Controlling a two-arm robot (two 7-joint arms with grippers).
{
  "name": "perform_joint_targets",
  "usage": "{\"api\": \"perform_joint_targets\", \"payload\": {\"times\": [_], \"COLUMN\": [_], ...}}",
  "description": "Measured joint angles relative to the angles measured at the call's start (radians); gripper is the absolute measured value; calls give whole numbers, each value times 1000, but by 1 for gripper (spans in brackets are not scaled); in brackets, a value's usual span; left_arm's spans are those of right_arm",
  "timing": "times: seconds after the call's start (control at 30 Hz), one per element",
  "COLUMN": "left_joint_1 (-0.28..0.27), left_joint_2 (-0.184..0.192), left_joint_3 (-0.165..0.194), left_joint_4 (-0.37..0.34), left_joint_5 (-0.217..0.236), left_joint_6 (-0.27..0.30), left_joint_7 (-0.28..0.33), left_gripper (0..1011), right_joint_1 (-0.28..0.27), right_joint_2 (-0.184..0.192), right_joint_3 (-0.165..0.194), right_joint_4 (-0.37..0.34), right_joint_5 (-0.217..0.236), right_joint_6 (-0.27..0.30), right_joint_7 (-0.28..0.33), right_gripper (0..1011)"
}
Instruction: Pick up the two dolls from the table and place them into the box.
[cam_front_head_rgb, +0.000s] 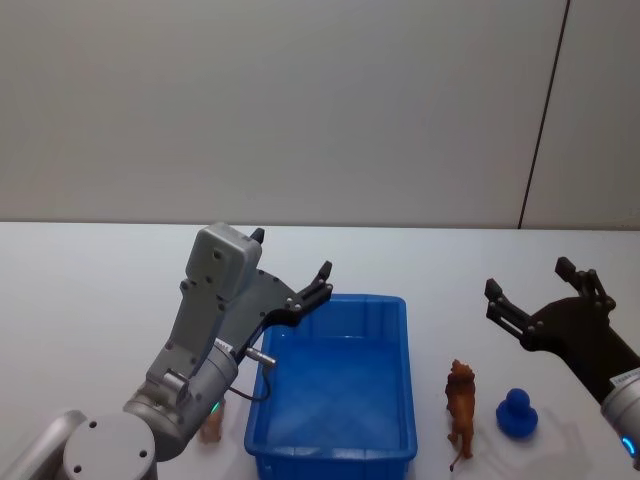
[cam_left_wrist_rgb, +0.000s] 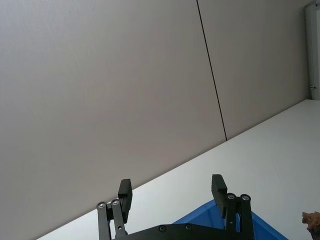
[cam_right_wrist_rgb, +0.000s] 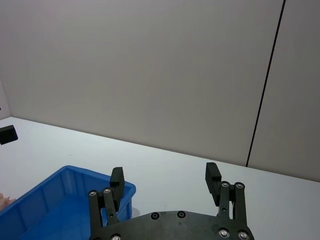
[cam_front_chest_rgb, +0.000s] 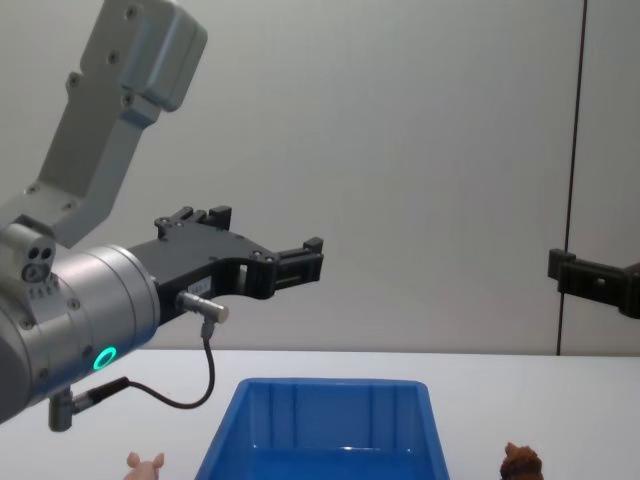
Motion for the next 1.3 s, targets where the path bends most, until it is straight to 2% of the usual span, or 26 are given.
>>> {"api": "perform_joint_targets", "payload": {"times": [1.3], "left_joint_1": [0], "left_joint_2": [0], "left_joint_3": [0], "left_joint_4": [0], "left_joint_5": [0], "left_joint_6": [0], "left_joint_7": [0], "left_gripper": [1001], "right_joint_1": [0], "right_joint_2": [0], "right_joint_3": [0], "right_joint_4": [0], "right_joint_5": [0], "right_joint_6": [0], "right_joint_7": [0], "right_gripper": [1001]}}
